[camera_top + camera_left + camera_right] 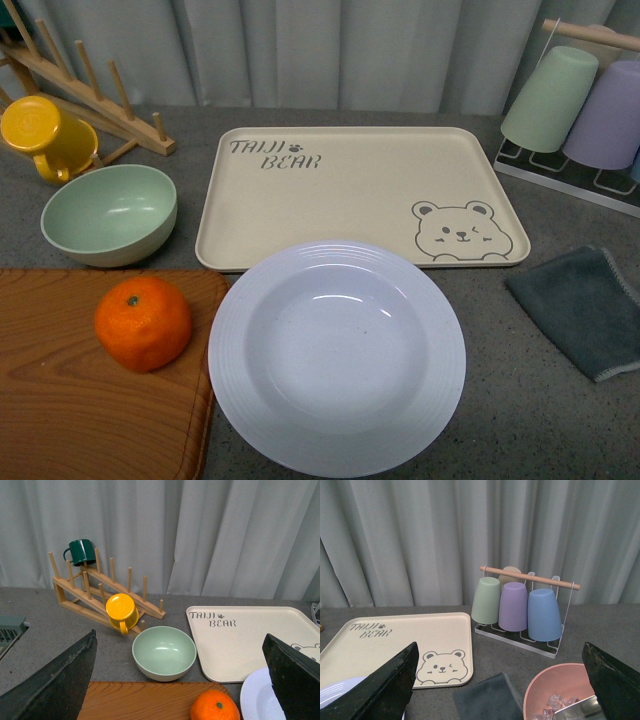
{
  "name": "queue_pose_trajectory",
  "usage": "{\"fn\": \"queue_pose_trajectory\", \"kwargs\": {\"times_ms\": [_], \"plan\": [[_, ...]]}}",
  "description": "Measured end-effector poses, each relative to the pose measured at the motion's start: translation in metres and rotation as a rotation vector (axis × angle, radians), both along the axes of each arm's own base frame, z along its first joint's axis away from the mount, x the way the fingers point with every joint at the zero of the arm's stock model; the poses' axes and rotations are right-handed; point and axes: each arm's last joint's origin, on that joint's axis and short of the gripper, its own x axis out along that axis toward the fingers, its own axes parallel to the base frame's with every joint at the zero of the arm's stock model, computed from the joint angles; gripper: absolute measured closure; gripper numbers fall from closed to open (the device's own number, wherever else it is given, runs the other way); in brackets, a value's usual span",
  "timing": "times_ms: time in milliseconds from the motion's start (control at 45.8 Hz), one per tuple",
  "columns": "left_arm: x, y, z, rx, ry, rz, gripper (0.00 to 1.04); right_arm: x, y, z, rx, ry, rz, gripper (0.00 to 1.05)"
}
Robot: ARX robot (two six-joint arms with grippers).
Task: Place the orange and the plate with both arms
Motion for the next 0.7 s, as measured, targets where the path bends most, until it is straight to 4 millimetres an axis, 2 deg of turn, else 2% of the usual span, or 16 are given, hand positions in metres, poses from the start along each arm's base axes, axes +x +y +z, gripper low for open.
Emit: {"fn": "queue_pose_trajectory", "kwargs": {"times_ms": [131,218,284,393,502,568,699], "plan": [[0.000,0.000,0.000,-0.004,0.009,0.021,0.06,0.000,0.000,0.000,0.000,0.000,0.000,0.09],[0.007,0.002,-0.009,-0.077,0.159,0.308,0.06,0.000,0.000,0.000,0.000,0.000,-0.002,0.09],[0.015,0.004,-0.012,-0.094,0.196,0.364,0.06,0.000,0.000,0.000,0.000,0.000,0.000,0.09],[0.031,0.001,-0.009,-0.103,0.217,0.313,0.06,0.000,0.000,0.000,0.000,0.000,0.001,0.09],[0.057,-0.003,-0.009,-0.098,0.273,0.290,0.06,0.000,0.000,0.000,0.000,0.000,0.000,0.09],[0.077,-0.007,-0.015,-0.108,0.334,0.265,0.06,0.000,0.000,0.000,0.000,0.000,0.000,0.09],[0.100,-0.019,-0.028,-0.116,0.438,0.188,0.06,0.000,0.000,0.000,0.000,0.000,0.000,0.09]]}}
